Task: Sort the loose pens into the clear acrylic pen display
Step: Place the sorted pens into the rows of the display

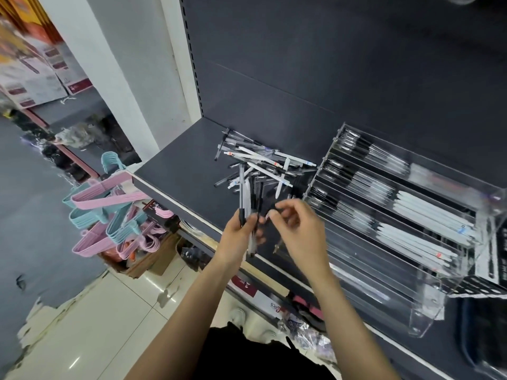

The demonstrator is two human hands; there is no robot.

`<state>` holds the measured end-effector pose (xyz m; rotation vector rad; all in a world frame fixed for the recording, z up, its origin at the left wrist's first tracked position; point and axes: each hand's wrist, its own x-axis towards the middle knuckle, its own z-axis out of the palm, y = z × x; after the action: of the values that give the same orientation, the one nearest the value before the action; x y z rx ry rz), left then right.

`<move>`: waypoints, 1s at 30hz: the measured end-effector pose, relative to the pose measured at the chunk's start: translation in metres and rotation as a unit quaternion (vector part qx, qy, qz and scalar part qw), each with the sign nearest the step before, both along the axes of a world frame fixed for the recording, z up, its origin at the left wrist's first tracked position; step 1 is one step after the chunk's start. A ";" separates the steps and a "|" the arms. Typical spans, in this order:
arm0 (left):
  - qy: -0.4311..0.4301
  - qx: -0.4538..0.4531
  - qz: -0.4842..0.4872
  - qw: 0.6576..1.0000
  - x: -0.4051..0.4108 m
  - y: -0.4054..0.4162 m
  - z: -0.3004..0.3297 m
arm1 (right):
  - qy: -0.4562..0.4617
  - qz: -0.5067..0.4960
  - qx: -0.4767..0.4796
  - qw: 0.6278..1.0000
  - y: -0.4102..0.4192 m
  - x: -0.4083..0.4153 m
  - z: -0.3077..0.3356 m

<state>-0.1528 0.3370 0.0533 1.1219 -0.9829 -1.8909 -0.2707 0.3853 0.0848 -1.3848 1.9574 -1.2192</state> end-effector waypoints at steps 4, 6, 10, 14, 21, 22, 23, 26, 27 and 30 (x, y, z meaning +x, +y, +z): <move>-0.091 -0.096 -0.119 0.984 0.010 0.005 0.001 | -0.016 0.041 0.069 0.997 -0.037 -0.005 0.022; -0.126 -0.130 -0.147 0.972 0.013 0.005 0.001 | -0.036 0.054 0.101 0.993 -0.049 -0.005 0.023; -0.171 -0.159 -0.178 0.956 0.022 0.002 0.002 | -0.030 -0.001 0.028 0.999 -0.050 -0.008 0.035; -0.089 -0.065 -0.109 0.988 0.028 0.003 0.003 | -0.200 -0.099 -0.075 0.972 -0.034 -0.025 0.059; 0.135 0.065 0.020 0.988 -0.006 0.004 0.013 | -0.232 -0.160 -0.001 0.959 0.015 -0.003 0.015; 0.146 0.074 0.018 0.986 -0.013 0.006 0.014 | -0.215 -0.176 -0.008 0.961 0.020 0.002 0.008; 0.154 0.087 0.015 0.984 -0.019 0.008 0.013 | -0.190 -0.183 -0.017 0.964 0.024 0.006 0.002; 0.174 0.133 0.014 0.976 -0.034 0.015 0.011 | -0.106 -0.194 -0.032 0.975 0.035 0.015 -0.011; 0.184 0.143 0.013 0.972 -0.038 0.017 0.010 | -0.078 -0.202 -0.034 0.976 0.037 0.016 -0.016; 0.198 0.163 0.001 0.967 -0.048 0.026 0.009 | 0.015 -0.227 -0.040 0.973 0.044 0.013 -0.028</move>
<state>-0.2007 0.3628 0.0623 0.8652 -0.4598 -2.2148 -0.2579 0.4291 0.0573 -1.0210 2.3509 -1.4948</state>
